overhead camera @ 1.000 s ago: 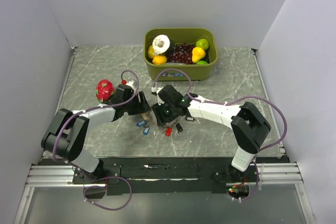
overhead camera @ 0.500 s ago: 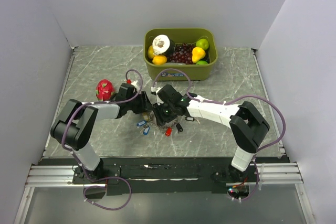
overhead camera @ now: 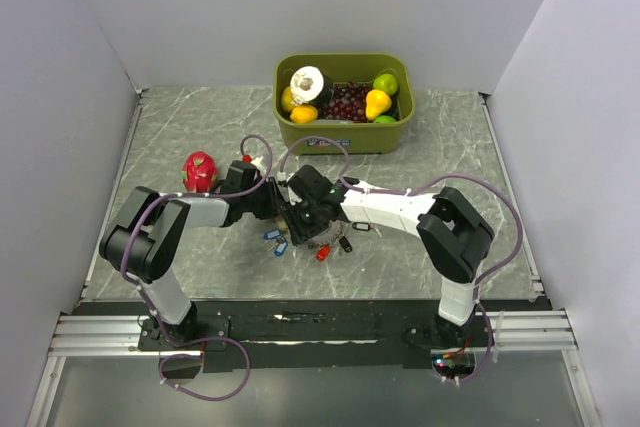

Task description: Put the keys on the keyring

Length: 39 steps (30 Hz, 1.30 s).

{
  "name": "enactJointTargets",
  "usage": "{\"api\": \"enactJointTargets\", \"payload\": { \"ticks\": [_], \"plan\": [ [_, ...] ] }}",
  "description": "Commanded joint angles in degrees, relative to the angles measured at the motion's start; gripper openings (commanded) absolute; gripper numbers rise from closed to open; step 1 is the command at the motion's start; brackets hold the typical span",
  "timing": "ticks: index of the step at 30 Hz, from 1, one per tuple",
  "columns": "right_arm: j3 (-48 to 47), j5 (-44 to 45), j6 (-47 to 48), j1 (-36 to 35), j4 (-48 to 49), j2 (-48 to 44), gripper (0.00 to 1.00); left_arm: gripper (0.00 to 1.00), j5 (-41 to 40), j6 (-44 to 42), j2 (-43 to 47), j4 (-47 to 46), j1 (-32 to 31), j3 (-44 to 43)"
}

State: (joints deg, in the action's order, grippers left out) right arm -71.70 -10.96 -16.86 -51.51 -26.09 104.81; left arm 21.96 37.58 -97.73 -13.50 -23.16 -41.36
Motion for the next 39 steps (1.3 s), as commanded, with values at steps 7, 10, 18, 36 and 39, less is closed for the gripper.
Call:
{"api": "enactJointTargets", "payload": {
  "ticks": [7,10,18,36,39],
  "plan": [
    [-4.50,10.87,-0.36,-3.60,-6.87,2.15,0.45,0.27,-0.07,0.03,-0.35,1.63,-0.13,1.73],
    [-4.68,10.87,-0.28,-4.13,-6.35,2.94,0.43,0.27,0.19,-0.14,-0.18,1.19,-0.13,2.16],
    [-5.29,13.85,-0.28,-4.66,-6.43,5.75,0.38,0.26,-0.51,-0.41,0.79,1.54,-0.13,2.69],
    [-3.45,18.34,1.13,-5.10,-4.94,1.62,0.00,0.24,-1.91,-0.58,2.98,2.77,-0.13,3.04],
    [-2.74,17.82,2.44,-5.10,-3.89,-0.22,0.00,0.23,-3.23,-0.84,4.39,3.56,-0.13,3.13]
  ]
}}
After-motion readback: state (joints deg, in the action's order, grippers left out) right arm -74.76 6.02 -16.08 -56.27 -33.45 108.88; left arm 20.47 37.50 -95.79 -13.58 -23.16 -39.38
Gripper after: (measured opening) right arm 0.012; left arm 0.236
